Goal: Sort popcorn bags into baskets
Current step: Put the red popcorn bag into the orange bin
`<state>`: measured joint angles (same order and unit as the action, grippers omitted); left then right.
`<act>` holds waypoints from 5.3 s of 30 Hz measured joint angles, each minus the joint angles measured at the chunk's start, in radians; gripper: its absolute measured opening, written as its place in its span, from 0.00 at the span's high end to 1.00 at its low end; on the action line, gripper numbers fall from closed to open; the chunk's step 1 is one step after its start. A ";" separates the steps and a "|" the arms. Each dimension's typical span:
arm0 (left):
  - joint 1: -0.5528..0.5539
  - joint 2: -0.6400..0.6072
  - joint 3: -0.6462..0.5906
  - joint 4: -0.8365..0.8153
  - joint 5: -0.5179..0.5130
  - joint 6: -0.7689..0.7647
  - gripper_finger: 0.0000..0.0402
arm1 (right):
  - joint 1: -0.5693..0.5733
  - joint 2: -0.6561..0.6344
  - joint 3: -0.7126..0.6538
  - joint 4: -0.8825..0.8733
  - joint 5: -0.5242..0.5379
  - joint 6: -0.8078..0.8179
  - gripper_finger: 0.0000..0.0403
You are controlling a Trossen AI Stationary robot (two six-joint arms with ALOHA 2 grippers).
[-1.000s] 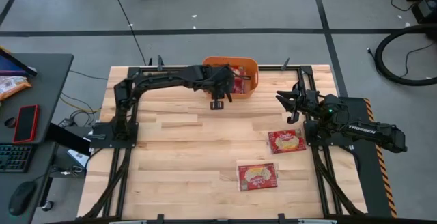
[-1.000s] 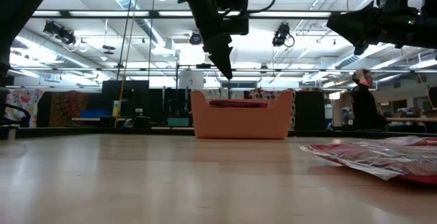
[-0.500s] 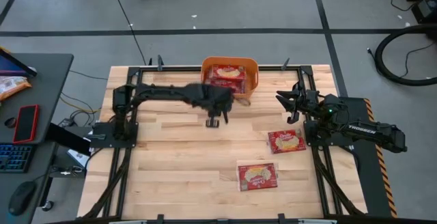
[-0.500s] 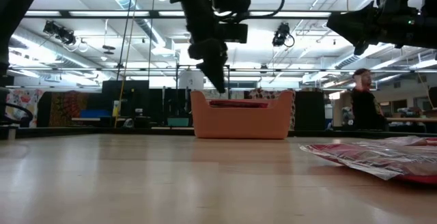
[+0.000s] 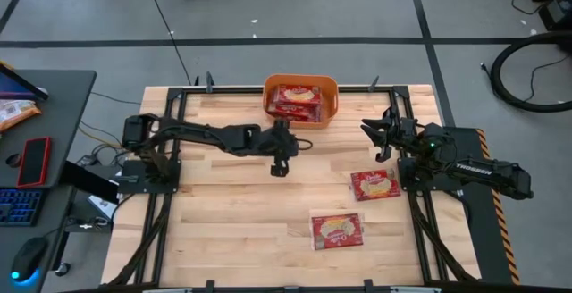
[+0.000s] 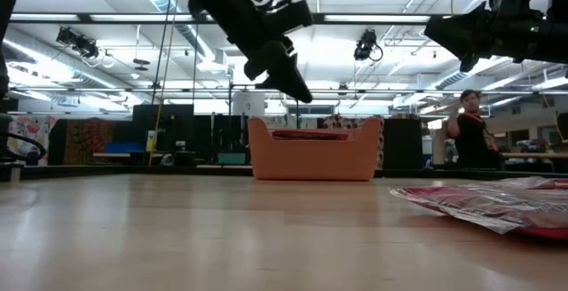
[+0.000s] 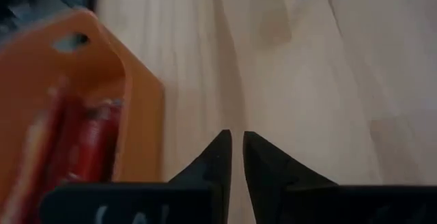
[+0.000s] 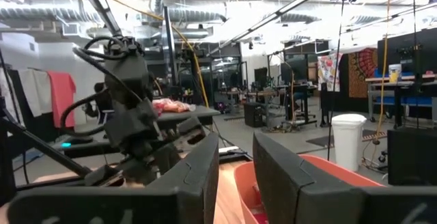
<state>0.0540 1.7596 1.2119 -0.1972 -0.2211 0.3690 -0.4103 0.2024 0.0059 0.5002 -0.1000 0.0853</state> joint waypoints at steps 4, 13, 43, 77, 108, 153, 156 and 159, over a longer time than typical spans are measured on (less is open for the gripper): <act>0.000 -0.051 -0.099 0.148 0.000 0.058 0.89 | 0.000 0.002 0.000 0.000 0.002 0.000 0.76; 0.045 -0.198 -0.308 0.484 0.007 0.184 0.89 | 0.000 0.003 0.000 0.002 0.006 -0.001 0.76; 0.038 -0.812 -0.837 0.825 0.029 -0.048 0.89 | 0.004 0.055 0.000 0.231 0.040 0.277 0.76; 0.020 -1.113 -0.910 0.586 -0.097 -0.220 0.89 | 0.431 0.680 0.568 -0.901 0.264 0.487 0.79; 0.020 -1.112 -0.910 0.488 -0.096 -0.280 0.89 | 1.010 1.430 0.921 -1.732 0.133 0.843 0.51; 0.020 -1.112 -0.909 0.488 -0.096 -0.280 0.89 | 1.189 1.580 0.807 -1.562 0.430 0.989 0.84; 0.021 -1.112 -0.909 0.488 -0.096 -0.280 0.89 | 1.174 1.581 0.807 -1.547 0.414 0.980 0.91; 0.020 -1.112 -0.909 0.488 -0.096 -0.280 0.89 | 1.163 1.588 0.818 -1.562 0.442 0.986 0.98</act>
<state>0.0743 0.6476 0.3026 0.2909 -0.3172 0.0893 0.7529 1.7903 0.8236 -1.0618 0.3424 1.0713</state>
